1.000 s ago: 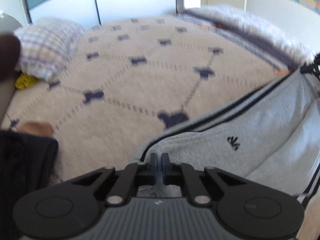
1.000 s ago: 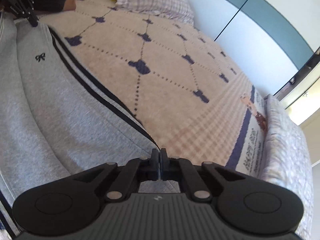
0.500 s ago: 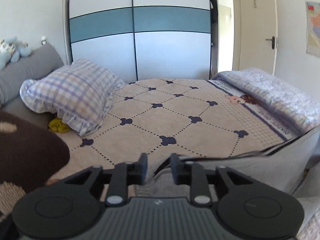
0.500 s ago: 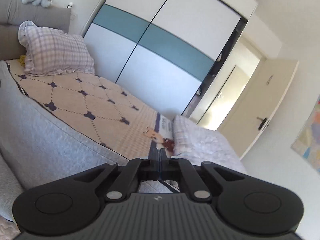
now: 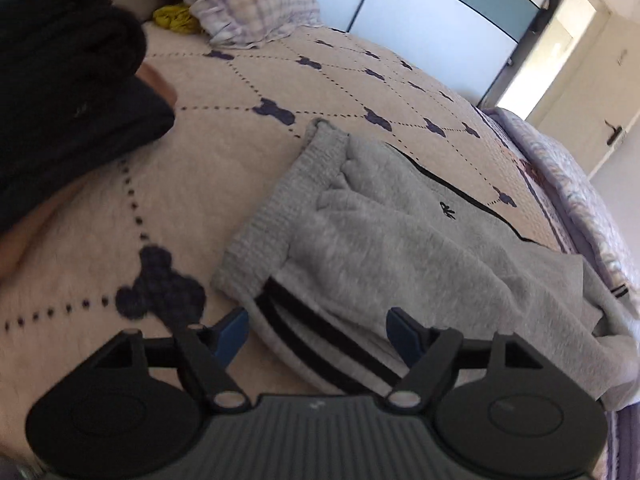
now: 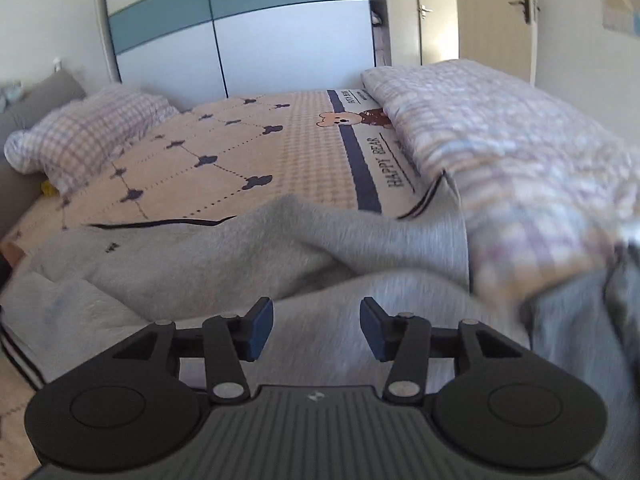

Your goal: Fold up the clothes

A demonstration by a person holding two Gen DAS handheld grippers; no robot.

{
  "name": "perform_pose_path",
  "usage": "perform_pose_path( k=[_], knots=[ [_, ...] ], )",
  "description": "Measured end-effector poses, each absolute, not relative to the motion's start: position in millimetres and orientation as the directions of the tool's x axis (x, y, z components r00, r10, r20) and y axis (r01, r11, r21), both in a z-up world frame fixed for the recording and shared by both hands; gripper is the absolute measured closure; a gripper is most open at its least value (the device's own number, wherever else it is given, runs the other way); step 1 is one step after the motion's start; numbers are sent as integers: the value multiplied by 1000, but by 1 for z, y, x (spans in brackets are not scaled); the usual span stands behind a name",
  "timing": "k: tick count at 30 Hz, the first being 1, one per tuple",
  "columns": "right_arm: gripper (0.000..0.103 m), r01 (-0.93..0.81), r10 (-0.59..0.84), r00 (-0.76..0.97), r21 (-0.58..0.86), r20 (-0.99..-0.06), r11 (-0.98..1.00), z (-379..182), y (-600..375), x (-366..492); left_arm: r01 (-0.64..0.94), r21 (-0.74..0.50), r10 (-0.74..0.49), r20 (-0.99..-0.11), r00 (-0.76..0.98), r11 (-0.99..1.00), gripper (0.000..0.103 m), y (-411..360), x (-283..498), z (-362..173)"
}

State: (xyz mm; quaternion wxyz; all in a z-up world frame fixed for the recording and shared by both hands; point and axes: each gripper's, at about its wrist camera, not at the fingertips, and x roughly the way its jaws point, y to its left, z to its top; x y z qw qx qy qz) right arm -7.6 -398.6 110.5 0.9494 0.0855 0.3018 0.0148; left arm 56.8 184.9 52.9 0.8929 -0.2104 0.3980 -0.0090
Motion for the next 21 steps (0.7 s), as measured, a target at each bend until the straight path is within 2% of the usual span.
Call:
perform_pose_path(
  k=[2,6,8,9,10,11,12,13,14,15,16,19,21],
  knots=[
    [42,51,121,831,289,-544,956,98,-403,-44,-196,-448,-194,-684,703,872,22,187,44,49],
    [41,172,92,813,389,-575,905,54,-430,-60,-227,-456,-154,-658,737,861,24,182,55,38],
    [44,254,62,812,447,-580,858,34,-449,-47,-267,-460,-139,-675,724,847,28,179,68,26],
    [54,271,64,823,489,-565,829,27,-454,-38,-283,-469,-132,-674,726,837,30,178,73,21],
    [52,286,66,833,529,-550,799,20,-460,-30,-282,-482,-137,-664,735,829,44,178,77,21],
    [51,281,86,845,575,-528,768,16,-462,-21,-280,-496,-141,-654,744,822,71,178,80,20],
    [53,273,105,852,606,-513,747,16,-462,-10,-281,-514,-148,-643,751,810,82,179,84,21],
    [74,268,119,855,629,-504,730,17,-460,1,-296,-562,-172,-634,754,772,92,184,86,26],
    [93,264,109,863,623,-494,736,28,-456,10,-303,-590,-183,-623,761,748,93,187,88,36],
    [102,259,87,872,604,-482,753,44,-450,17,-278,-592,-175,-593,786,757,94,188,89,55],
    [102,255,66,880,585,-470,770,60,-444,23,-253,-595,-169,-562,810,763,95,188,90,74],
    [102,145,39,945,527,-323,837,136,-432,24,-173,-641,-191,-457,869,748,95,195,87,136],
    [102,103,25,967,481,-253,871,188,-430,22,-138,-672,-227,-426,876,727,95,197,85,168]
  ],
)
